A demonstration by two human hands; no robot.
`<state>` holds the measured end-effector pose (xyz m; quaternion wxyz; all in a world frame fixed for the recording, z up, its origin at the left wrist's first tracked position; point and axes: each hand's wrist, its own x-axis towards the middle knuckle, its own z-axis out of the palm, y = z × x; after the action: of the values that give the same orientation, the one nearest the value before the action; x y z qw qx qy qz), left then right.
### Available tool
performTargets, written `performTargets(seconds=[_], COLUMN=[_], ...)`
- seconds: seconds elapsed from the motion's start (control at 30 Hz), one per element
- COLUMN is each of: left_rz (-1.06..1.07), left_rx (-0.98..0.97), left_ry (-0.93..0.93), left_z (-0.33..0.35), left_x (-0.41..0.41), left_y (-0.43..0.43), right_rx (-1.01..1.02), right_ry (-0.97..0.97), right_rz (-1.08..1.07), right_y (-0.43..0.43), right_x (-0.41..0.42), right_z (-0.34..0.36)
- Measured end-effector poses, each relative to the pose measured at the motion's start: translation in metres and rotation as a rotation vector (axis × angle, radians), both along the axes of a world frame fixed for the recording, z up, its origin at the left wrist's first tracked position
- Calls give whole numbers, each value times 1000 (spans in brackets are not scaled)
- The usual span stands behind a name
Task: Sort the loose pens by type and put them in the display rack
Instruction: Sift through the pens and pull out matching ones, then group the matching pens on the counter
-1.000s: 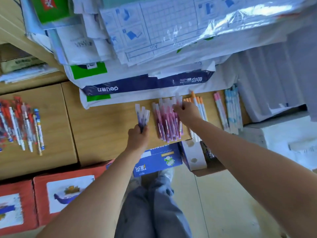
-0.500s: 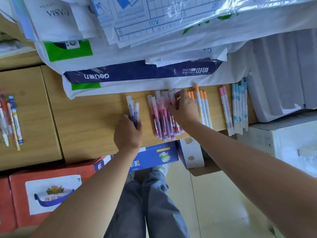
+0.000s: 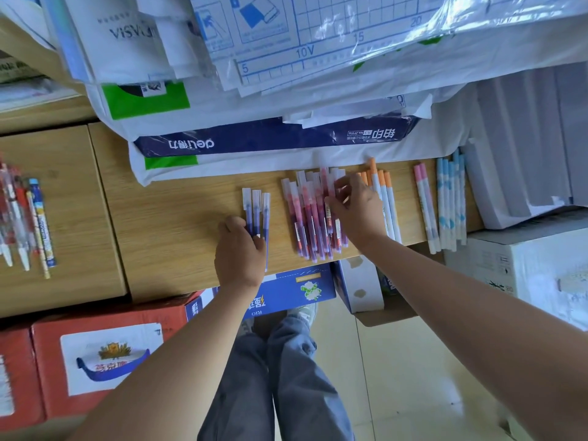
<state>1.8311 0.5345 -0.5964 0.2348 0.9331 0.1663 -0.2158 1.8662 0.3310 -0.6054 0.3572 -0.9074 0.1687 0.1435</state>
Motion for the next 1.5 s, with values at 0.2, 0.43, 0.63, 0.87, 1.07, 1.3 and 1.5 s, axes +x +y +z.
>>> performTargets(seconds=[0.2, 0.43, 0.63, 0.87, 1.07, 1.3, 1.5], left_rz=[-28, -45, -69, -111, 40, 38, 40], left_rx=[-19, -46, -96, -196, -196, -54, 35], left_ry=[-9, 20, 52, -67, -198, -208, -218], left_z=[1, 3, 10, 39, 60, 47, 28], left_x=[-3, -7, -14, -24, -31, -52, -69], left_y=[7, 15, 27, 87, 179, 318, 434], right_rx=[-2, -43, 43, 120, 177, 191, 98], right_ry=[-11, -21, -40, 1, -36, 49, 73], right_rz=[-69, -43, 97, 404, 504, 604, 465], right_y=[0, -1, 26, 106, 196, 325, 441], right_x=[6, -2, -2, -10, -15, -22, -24], right_z=[0, 6, 27, 49, 68, 62, 41])
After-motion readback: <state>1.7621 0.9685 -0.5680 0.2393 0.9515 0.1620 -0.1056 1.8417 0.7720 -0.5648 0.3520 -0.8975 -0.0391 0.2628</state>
